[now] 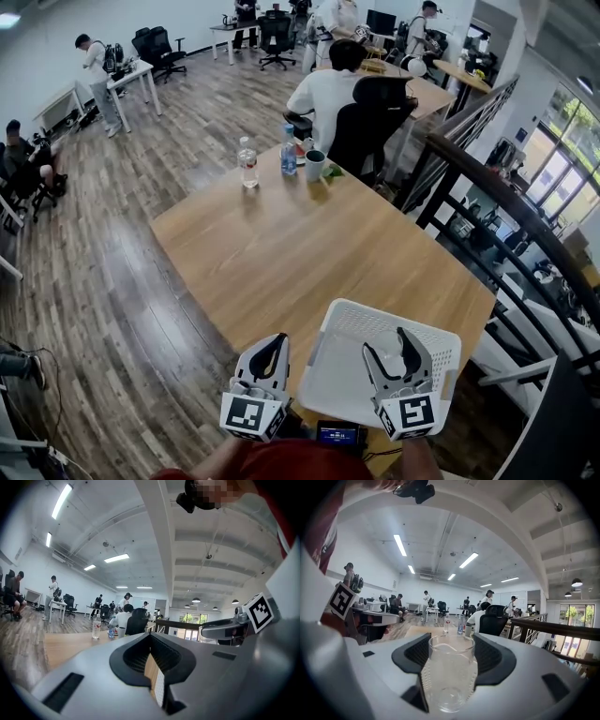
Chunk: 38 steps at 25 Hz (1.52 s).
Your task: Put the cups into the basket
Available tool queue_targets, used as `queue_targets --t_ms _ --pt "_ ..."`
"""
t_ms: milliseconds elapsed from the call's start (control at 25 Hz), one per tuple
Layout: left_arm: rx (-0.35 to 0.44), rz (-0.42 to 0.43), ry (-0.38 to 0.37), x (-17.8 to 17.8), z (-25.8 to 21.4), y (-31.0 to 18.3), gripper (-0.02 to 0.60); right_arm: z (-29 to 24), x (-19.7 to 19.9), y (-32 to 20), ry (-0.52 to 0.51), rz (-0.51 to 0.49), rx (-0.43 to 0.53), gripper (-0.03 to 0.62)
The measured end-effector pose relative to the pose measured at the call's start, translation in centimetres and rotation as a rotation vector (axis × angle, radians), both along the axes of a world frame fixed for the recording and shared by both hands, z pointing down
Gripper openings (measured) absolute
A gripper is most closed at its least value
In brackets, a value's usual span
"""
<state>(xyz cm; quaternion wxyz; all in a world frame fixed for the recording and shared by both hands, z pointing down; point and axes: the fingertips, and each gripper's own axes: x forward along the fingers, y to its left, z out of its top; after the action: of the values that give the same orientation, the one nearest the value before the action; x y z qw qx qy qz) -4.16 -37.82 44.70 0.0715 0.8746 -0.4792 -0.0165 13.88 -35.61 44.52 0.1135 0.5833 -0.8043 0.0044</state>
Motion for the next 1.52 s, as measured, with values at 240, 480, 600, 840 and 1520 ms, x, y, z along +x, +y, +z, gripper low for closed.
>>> queue_targets --t_ms 240,480,600,840,1520 --pt "0.004 0.0 0.005 -0.2 0.1 -0.5 0.008 1.8 -0.4 -1.4 0.058 -0.042 -0.056 0.285" --pt "-0.012 -0.01 0.035 -0.5 0.4 -0.7 0.007 5.4 -0.3 -2.8 0.108 -0.053 -0.153 0.285" --pt "-0.009 -0.011 0.033 -0.8 0.3 -0.7 0.007 6.9 -0.6 -3.2 0.15 -0.083 -0.207 0.285" --pt "-0.013 -0.024 0.038 -1.3 0.5 -1.0 0.008 10.0 -0.9 -3.8 0.176 -0.115 -0.296 0.285" --pt "-0.027 -0.018 0.056 -1.4 0.9 -0.9 0.008 17.3 -2.0 -5.1 0.275 -0.22 -0.491 0.285"
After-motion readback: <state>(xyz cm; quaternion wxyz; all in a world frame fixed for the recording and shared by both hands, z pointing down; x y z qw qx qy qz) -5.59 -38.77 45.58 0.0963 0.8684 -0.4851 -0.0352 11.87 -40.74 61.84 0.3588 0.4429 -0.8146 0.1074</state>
